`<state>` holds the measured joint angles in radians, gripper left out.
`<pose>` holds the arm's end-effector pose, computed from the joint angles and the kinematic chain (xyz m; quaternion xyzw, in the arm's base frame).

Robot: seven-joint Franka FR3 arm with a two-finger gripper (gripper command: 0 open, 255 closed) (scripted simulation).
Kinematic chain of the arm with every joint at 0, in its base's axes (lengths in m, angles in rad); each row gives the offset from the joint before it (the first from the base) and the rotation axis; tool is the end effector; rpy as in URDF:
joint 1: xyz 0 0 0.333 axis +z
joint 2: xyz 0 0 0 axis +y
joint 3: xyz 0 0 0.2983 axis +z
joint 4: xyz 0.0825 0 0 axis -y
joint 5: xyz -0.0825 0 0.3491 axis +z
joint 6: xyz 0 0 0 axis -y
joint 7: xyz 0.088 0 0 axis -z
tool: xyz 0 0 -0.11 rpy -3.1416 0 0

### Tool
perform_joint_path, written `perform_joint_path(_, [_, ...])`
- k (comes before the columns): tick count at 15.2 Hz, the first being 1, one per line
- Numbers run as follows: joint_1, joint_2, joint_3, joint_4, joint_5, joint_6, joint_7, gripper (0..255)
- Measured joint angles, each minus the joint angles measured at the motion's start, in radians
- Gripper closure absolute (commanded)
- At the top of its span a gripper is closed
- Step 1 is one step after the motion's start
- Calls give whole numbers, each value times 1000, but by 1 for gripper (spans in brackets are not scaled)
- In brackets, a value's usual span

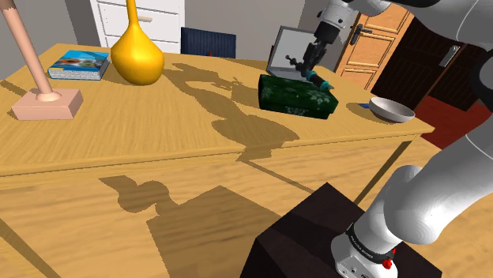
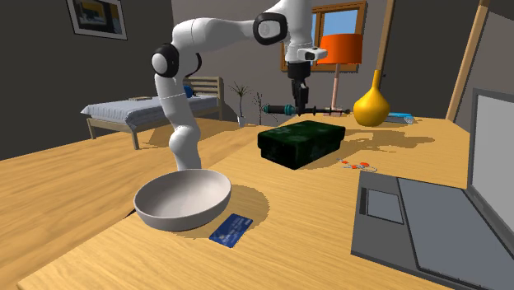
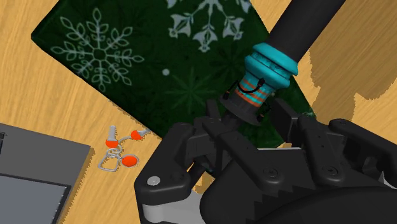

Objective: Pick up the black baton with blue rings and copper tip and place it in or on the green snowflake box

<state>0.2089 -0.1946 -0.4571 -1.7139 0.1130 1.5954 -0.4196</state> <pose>0.4529 -0.1249 0.6305 -0.9908 -0.0879 -0.0588 0.0845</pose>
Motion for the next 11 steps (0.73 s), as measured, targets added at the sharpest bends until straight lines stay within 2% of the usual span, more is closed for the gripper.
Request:
perform_joint_path(5, [-3, -32, 5, -105, -13, 76, -4, 255])
perform_joint_path(11, [-3, -27, 3, -121, -10, 97, -8, 255])
